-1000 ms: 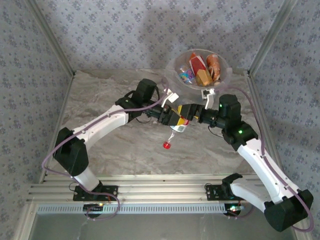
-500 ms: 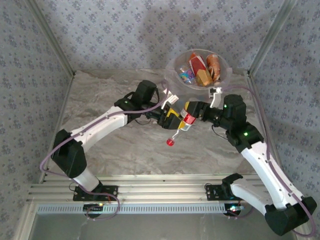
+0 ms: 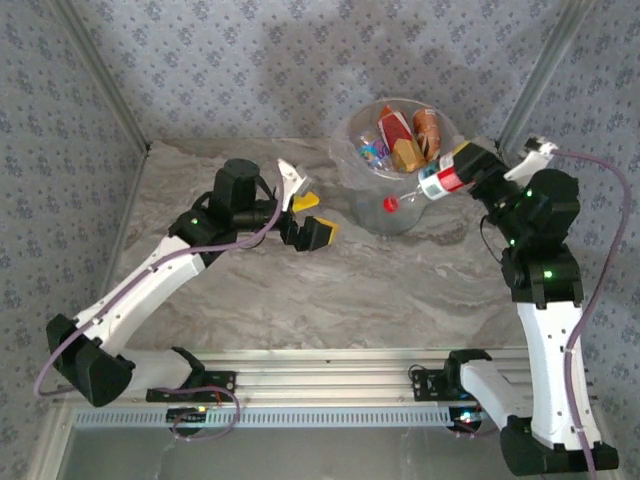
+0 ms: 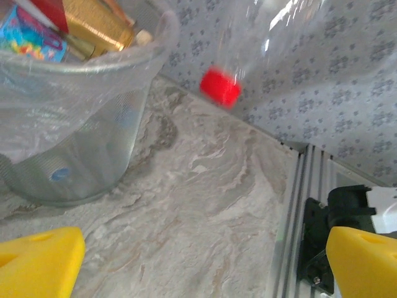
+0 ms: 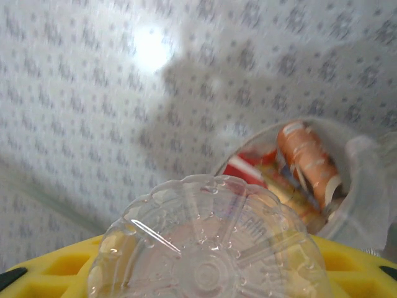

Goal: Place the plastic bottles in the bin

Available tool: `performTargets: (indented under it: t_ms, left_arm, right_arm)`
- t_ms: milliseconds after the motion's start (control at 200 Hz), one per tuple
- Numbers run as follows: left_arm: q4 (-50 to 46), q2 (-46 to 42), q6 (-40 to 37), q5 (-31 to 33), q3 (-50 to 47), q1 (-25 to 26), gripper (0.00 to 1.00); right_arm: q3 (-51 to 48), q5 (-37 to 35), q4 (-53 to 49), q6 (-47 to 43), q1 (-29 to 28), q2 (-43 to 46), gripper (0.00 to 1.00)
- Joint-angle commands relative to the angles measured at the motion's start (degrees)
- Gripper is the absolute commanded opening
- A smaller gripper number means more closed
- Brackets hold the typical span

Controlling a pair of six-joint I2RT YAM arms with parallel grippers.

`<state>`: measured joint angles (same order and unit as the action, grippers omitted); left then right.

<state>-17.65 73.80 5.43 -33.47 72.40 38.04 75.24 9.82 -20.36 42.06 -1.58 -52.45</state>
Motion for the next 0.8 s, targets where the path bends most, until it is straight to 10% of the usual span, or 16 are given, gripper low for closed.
performTargets:
  t_ms: [0, 795]
  left_arm:
    - [-1.5, 1.1, -1.8, 1.5, 0.1, 0.5, 1.0]
    - [-3.0, 0.7, -3.2, 1.8, 0.4, 0.7, 1.0]
  right_arm:
    - [1.5, 0.0, 6.4, 7.2, 3.1, -4.7, 0.49]
    - [-3.1, 4.3, 25.5, 18.6, 2.1, -24.6, 0.5]
